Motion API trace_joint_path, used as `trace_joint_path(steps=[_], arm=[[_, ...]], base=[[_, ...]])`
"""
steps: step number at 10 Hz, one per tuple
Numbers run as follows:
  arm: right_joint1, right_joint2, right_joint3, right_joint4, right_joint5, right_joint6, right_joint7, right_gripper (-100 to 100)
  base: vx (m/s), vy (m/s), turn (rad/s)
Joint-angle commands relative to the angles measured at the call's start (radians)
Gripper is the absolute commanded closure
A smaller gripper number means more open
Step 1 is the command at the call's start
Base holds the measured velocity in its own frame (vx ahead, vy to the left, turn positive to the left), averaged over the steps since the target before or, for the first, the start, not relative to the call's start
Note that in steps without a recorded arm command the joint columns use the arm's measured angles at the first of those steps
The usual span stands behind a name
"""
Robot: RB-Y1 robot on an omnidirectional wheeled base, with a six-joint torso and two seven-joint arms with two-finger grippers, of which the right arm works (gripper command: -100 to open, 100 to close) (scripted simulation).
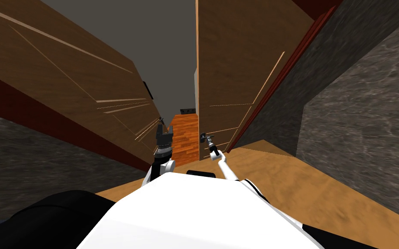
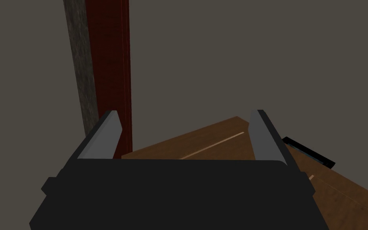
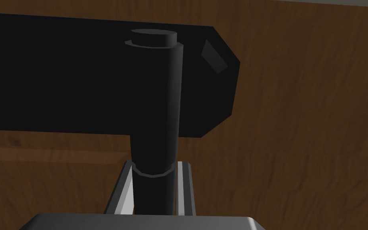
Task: Push the door open
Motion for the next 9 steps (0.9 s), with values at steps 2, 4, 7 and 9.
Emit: trace_joint_path(steps=[2, 4, 7, 9], arm=[[0.004, 0.000, 0.002, 0.002, 0.000, 0.001, 0.000, 100], [0.004, 0.000, 0.002, 0.002, 0.000, 0.001, 0.000, 100], [-0.003, -0.009, -0.025, 0.006, -0.004, 0.000, 0.008, 100], [-0.005, -0.015, -0.042, 0.010, -0.006, 0.000, 0.013, 100]], base=[[-0.005, -0.004, 0.006], [0.000, 0.000, 0.000], [0.114, 0.087, -0.034], [0.148, 0.110, -0.043]])
